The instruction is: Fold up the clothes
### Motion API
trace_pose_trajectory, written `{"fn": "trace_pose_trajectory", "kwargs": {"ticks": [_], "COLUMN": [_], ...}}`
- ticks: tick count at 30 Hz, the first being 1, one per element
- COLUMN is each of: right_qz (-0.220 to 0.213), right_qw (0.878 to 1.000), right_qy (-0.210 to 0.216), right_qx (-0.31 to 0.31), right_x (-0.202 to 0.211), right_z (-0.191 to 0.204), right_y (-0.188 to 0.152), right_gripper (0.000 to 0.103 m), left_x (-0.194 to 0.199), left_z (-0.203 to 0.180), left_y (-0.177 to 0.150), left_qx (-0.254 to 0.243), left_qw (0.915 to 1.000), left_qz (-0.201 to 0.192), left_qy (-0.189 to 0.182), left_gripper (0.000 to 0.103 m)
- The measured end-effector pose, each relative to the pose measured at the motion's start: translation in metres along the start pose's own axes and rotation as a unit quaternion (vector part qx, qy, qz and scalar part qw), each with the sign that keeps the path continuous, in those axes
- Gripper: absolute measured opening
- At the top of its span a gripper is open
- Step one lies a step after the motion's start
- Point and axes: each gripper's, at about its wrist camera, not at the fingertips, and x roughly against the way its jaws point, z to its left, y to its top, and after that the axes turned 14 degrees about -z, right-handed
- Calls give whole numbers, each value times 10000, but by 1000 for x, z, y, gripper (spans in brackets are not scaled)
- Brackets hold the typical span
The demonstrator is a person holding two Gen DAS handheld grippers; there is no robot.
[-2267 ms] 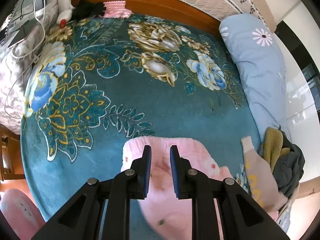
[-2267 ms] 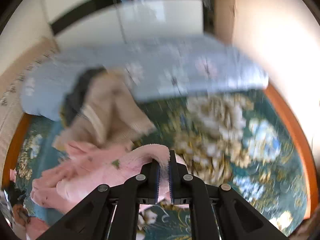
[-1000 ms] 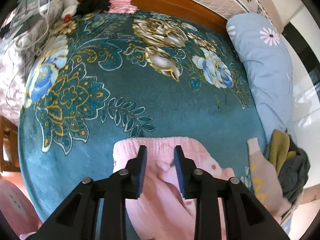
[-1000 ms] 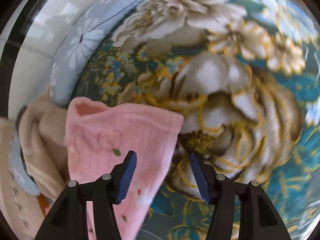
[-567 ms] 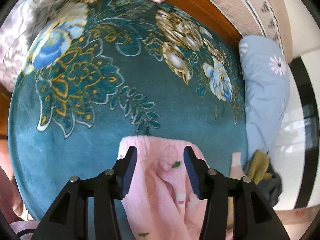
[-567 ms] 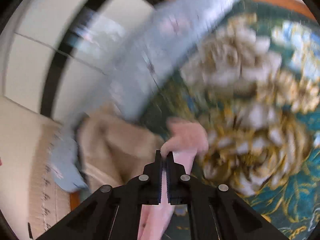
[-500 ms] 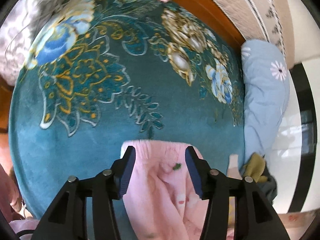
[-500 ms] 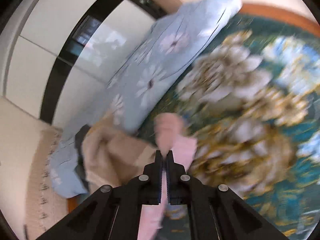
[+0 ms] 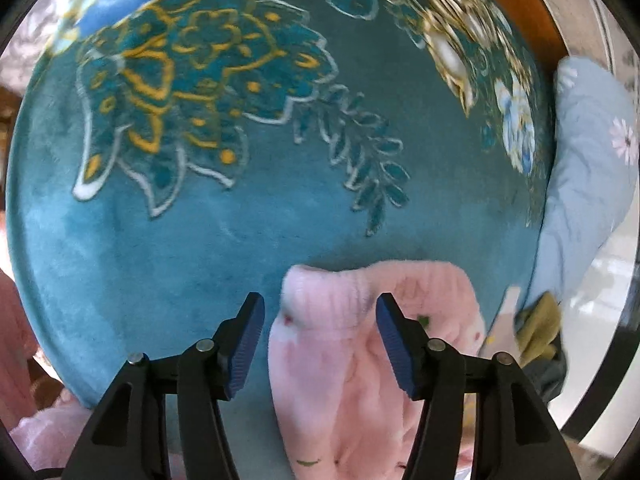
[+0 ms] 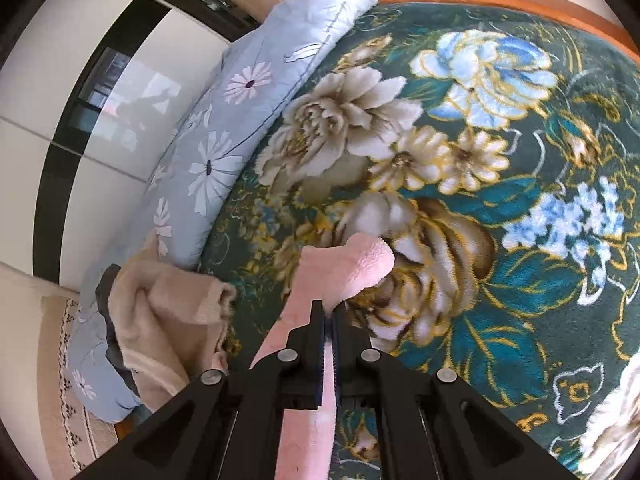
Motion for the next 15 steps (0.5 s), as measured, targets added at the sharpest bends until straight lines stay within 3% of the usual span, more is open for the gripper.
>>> {"fn": "trace_pose_trajectory", "kwargs": {"ticks": [1,4,7,9,10,12,15], "right_qz": [10,102,283,383,320,-26,-627], "right_qw": [10000,9999,9994,9991,9993,9976,9884], "right_qy": [4,-33,-172,-154,-24,481,1125], "right_qx": [33,94,90,101,186,488,806], "right_x": [0,-2,-5,-5,1,27,77], "right_z": [4,13,21,34,45,73,89], "right_y": [-1,-7,-12,-11,-7,8,24], "right_gripper": [3,3,3,4,4,3,3], "left_x": [-2,-2,3,18,31,65,106], "left_z": [-4,-12,-28,-50,-62,-87,-97], "left_y": [-1,-4,-6,-6,-5,-3,-4], "left_qx": [-110,-342,-847,-1121,-1160,-1335,-1623], "left_qw": [9999,9989,9945,9918,9912,9833,9693], "left_qz": [-11,-130,-298,-520,-637,-957,-1363], "left_qy": [51,282,543,318,-33,-781,-1250], "left_gripper": [37,19,15,15,15,15,15]}}
